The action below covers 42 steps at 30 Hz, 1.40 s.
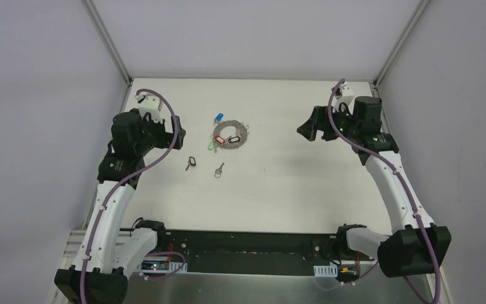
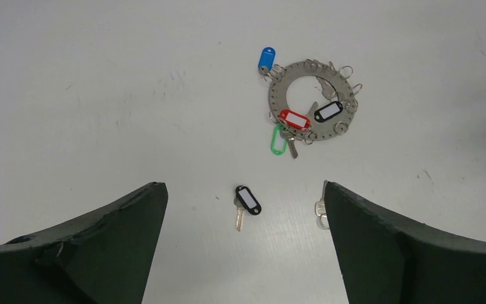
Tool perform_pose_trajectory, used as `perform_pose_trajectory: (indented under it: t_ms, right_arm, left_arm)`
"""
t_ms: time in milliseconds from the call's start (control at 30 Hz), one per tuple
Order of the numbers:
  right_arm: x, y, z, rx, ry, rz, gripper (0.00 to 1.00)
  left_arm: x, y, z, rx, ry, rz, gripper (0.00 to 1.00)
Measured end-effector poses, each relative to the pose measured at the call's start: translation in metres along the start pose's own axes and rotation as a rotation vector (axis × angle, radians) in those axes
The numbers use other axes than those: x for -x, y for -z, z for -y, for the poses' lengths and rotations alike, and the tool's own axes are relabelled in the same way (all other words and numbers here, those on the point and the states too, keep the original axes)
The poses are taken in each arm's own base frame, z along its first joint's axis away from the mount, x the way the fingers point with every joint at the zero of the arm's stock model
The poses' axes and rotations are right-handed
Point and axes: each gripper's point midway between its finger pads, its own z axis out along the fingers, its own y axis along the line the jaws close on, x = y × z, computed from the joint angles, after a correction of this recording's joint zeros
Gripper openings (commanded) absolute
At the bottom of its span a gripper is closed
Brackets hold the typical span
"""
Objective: Put the keys on the keyring
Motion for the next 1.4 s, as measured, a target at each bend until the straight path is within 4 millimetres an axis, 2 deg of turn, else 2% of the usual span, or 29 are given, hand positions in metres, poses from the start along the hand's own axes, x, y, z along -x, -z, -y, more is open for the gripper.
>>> perform_pose_trajectory:
  t_ms: [367,600,733,867,933,967,1067,1267,1400]
  right_arm:
    - [0.003,0.005,-0.006,0.04,0.003,0.011,1.0]
    - [-0.002,0.002,-0.005,0.054,0.041,-0.003,1.0]
    - [-0.029,-0.007,0.003,0.064,0.059,-0.056,1.0]
    - [-0.073,-0.016,0.014,0.067,0.033,-0.144,1.0]
    - [-0.085,-0.018,0.019,0.06,0.025,-0.172,1.0]
    - [-0.086,-0.018,0.02,0.057,0.026,-0.174,1.0]
    - [-0.08,-0.017,0.023,0.051,0.04,-0.151,1.0]
    - [-0.069,-0.011,0.036,0.013,0.051,-0.104,1.0]
    - [-0.064,-0.007,0.046,-0.016,0.037,-0.083,1.0]
  left_arm:
    - [-0.002,-0.003,0.0,-0.001,0.01,-0.01,1.0]
    - [-0.014,-0.011,0.003,-0.036,-0.039,-0.063,0.99]
    - [-0.033,-0.017,0.019,-0.102,-0.144,-0.14,0.99]
    - [-0.055,-0.027,0.043,-0.189,-0.268,-0.239,1.0]
    - [-0.064,-0.036,0.054,-0.226,-0.319,-0.294,0.98]
    - [-0.067,-0.041,0.059,-0.237,-0.337,-0.321,0.94]
    - [-0.071,-0.062,0.068,-0.262,-0.37,-0.404,0.85]
    - [-0.065,-0.115,0.089,-0.284,-0.396,-0.521,0.76]
    - [-0.08,-0.149,0.112,-0.301,-0.423,-0.615,0.7]
